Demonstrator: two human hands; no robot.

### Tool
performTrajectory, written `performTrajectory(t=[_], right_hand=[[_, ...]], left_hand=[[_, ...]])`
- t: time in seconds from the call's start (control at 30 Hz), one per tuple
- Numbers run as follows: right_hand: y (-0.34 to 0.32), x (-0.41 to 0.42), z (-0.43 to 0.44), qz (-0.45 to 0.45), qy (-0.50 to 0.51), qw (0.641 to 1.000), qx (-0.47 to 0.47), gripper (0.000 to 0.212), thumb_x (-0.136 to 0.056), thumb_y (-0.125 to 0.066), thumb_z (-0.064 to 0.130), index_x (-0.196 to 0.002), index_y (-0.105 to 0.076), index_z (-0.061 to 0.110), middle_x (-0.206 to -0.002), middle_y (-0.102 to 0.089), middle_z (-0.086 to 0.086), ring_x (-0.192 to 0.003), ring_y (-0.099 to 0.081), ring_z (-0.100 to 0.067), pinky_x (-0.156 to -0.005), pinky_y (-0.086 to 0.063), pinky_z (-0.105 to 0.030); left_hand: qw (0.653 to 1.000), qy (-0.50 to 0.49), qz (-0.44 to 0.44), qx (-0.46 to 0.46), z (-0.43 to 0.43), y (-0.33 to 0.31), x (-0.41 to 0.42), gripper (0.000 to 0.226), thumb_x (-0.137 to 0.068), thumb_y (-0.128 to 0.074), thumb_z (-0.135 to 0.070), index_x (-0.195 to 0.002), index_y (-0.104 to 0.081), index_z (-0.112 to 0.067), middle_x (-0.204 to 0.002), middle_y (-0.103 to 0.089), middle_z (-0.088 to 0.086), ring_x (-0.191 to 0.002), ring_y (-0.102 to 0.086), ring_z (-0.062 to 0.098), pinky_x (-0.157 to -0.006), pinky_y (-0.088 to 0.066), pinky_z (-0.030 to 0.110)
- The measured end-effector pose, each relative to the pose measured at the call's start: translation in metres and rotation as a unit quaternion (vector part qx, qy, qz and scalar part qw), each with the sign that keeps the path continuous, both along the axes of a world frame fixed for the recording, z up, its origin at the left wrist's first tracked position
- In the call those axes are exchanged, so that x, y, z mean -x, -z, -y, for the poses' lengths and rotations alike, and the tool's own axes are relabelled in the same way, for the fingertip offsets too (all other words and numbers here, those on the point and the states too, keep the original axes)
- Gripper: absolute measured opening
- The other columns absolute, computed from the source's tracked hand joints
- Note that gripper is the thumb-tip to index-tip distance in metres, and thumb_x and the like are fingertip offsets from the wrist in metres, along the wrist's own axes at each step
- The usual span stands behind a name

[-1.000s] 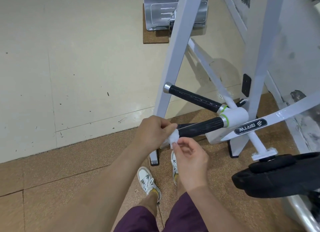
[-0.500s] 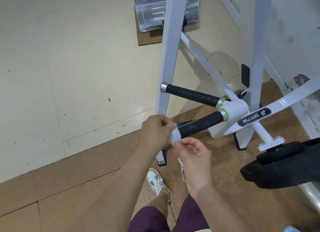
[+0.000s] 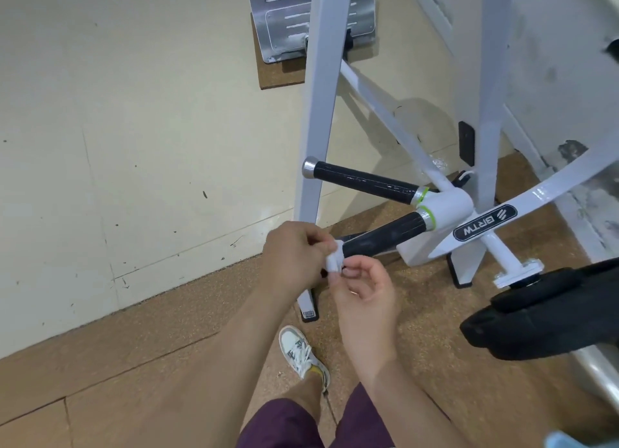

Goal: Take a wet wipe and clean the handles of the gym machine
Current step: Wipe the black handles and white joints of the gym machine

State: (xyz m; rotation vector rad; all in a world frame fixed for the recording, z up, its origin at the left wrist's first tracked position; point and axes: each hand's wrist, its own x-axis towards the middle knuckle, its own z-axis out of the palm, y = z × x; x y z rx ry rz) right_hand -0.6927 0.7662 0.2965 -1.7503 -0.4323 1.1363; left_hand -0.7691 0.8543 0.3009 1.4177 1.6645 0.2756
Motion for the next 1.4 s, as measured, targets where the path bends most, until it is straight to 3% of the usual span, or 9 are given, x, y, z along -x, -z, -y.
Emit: performTrajectory(t=[0.13,0.33,0.5,0.7,0.9,1.03,1.2,1.3,1.4], right_hand=[[-0.005,-0.013,-0.008,0.212,-0.206,0.955,-0.04,0.038,-0.086,-0.064,0.011,-0.119,-0.06,0.03,-0.096,-0.047,0.013,-0.078,-0.057,-0.005,-0.073,-0.048,-0.01],[-0.008,-0.032,-0.015,0.328,-0.331,0.882,-0.069,0.02,-0.084,-0.067,0.017,-0.104,-0.067,0.019,-0.104,-0.051,0.009,-0.079,-0.054,-0.005,-0.075,-0.053,-0.024],[-0.003,-0.027,-0.019,0.347,-0.388,0.847,-0.11,0.048,-0.084,-0.065,0.008,-0.13,-0.054,0.015,-0.121,-0.057,0.002,-0.09,-0.061,-0.016,-0.08,-0.054,-0.033],[0.005,-0.054,-0.045,0.452,-0.473,0.742,-0.15,0.036,-0.067,-0.072,-0.009,-0.1,-0.072,0.003,-0.088,-0.067,-0.009,-0.08,-0.059,-0.027,-0.064,-0.053,-0.037],[0.002,-0.035,-0.033,0.458,-0.399,0.792,-0.062,0.028,-0.075,-0.064,-0.003,-0.101,-0.069,0.005,-0.087,-0.058,-0.009,-0.074,-0.056,-0.026,-0.057,-0.051,-0.039],[0.0,-0.038,-0.033,0.453,-0.444,0.77,-0.07,0.029,-0.074,-0.069,-0.002,-0.103,-0.068,0.003,-0.088,-0.058,-0.007,-0.073,-0.056,-0.021,-0.057,-0.052,-0.036],[0.008,-0.034,-0.029,0.478,-0.322,0.815,-0.066,0.028,-0.072,-0.068,-0.01,-0.098,-0.069,-0.001,-0.09,-0.061,-0.012,-0.075,-0.061,-0.027,-0.061,-0.055,-0.038],[0.009,-0.017,-0.018,0.466,-0.383,0.79,-0.107,0.035,-0.065,-0.073,-0.009,-0.097,-0.068,0.005,-0.09,-0.061,-0.008,-0.076,-0.059,-0.022,-0.058,-0.052,-0.029],[0.015,-0.051,-0.029,0.496,-0.326,0.8,-0.09,0.032,-0.069,-0.069,-0.011,-0.099,-0.069,0.002,-0.089,-0.06,-0.012,-0.075,-0.059,-0.027,-0.059,-0.053,-0.036]], left_hand=[[0.999,-0.005,0.023,0.033,-0.005,0.007,0.001,0.021,-0.083,-0.062,-0.01,-0.07,-0.071,-0.024,-0.071,-0.067,-0.01,-0.067,-0.059,0.011,-0.058,-0.046,0.024],[0.949,0.17,-0.054,-0.259,0.041,-0.002,0.028,0.012,-0.079,-0.065,-0.012,-0.087,-0.075,-0.016,-0.086,-0.068,-0.005,-0.083,-0.056,0.015,-0.07,-0.04,0.017],[0.995,0.045,0.02,-0.083,0.031,-0.014,0.027,0.034,-0.082,-0.065,-0.006,-0.096,-0.067,-0.036,-0.089,-0.066,-0.024,-0.086,-0.06,-0.005,-0.077,-0.044,0.008],[0.997,0.0,0.017,-0.076,0.042,-0.014,0.032,0.025,-0.086,-0.065,-0.021,-0.107,-0.061,-0.034,-0.097,-0.062,-0.02,-0.094,-0.06,0.004,-0.084,-0.049,0.03],[0.983,0.108,-0.052,-0.142,0.043,-0.008,0.033,0.028,-0.087,-0.062,-0.017,-0.111,-0.066,-0.031,-0.103,-0.068,-0.015,-0.097,-0.059,0.014,-0.082,-0.047,0.031],[0.988,0.086,-0.04,-0.121,0.042,-0.006,0.033,0.022,-0.088,-0.06,-0.019,-0.105,-0.067,-0.03,-0.098,-0.067,-0.016,-0.091,-0.056,0.015,-0.078,-0.047,0.03],[0.989,0.085,-0.055,-0.108,0.041,-0.009,0.03,0.032,-0.089,-0.059,-0.021,-0.119,-0.061,-0.031,-0.112,-0.065,-0.014,-0.103,-0.053,0.012,-0.085,-0.042,0.026],[0.984,0.107,-0.065,-0.125,0.041,-0.008,0.029,0.032,-0.089,-0.057,-0.019,-0.117,-0.062,-0.033,-0.111,-0.066,-0.014,-0.104,-0.053,0.014,-0.086,-0.043,0.028],[0.98,0.126,-0.08,-0.133,0.041,-0.006,0.029,0.033,-0.09,-0.055,-0.018,-0.118,-0.061,-0.033,-0.11,-0.065,-0.015,-0.102,-0.05,0.011,-0.084,-0.034,0.021]])
